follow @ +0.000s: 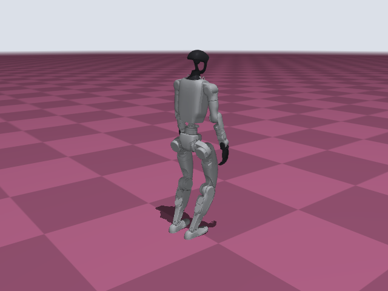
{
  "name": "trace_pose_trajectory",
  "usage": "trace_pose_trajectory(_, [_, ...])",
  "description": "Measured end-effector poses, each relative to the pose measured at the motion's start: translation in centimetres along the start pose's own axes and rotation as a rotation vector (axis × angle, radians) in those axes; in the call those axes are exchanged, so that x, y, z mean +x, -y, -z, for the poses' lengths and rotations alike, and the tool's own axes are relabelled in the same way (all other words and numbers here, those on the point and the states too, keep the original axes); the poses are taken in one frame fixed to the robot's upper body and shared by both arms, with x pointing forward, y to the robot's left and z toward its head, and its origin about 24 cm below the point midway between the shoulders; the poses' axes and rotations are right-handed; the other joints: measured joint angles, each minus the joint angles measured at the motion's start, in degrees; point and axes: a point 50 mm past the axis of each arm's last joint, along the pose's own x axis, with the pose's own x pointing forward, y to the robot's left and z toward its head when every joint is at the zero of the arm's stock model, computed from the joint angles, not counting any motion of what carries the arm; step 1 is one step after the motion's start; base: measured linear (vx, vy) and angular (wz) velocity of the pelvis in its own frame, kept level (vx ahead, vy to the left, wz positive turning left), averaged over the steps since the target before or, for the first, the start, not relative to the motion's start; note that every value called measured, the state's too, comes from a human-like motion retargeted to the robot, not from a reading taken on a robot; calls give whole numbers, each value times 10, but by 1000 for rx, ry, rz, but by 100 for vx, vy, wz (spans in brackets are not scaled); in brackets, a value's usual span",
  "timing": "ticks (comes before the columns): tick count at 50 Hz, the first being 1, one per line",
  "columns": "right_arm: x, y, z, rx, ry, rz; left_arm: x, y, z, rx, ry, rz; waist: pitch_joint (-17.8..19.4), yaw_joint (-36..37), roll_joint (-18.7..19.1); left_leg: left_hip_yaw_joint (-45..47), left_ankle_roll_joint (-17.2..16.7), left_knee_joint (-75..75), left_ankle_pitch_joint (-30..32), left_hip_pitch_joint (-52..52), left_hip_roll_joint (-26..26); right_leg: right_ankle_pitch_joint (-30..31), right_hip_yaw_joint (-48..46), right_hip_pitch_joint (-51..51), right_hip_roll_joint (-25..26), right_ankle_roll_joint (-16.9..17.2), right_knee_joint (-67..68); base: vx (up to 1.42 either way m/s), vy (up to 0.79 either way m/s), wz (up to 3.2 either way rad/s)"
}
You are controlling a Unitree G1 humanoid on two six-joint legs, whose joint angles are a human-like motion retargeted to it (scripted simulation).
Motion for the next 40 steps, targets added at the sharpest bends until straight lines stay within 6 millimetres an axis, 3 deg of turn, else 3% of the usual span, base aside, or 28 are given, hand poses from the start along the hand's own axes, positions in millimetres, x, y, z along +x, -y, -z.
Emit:
trace_pose_trajectory(16, [-3,5,15,-10,-55,9,2,13,2,23,-5,46,-9,-6,7,1,-1,-34,4,12,-9,-11,-16,8,-13,-1,-12,0,0,0])
trace_pose_trajectory(25, [-2,8,7,-45,-40,22,3,12,-9,44,24,38,-5,-11,1,-3,9,-41,-4,30,-29,-35,-21,12,-36,0,23,1,5,11])
trace_pose_trajectory(33, [-1,9,-2,-87,-12,23,2,2,-20,58,43,5,7,-23,-23,-2,18,-47,-8,44,-65,-61,-23,-18,-87,3,126,-1,7,15])
trace_pose_trajectory(40, [-2,11,-7,-120,1,18,1,-4,-29,60,59,-24,11,-40,-44,1,21,-73,1,48,-95,-87,-44,-73,-153,-16,230,0,2,7])
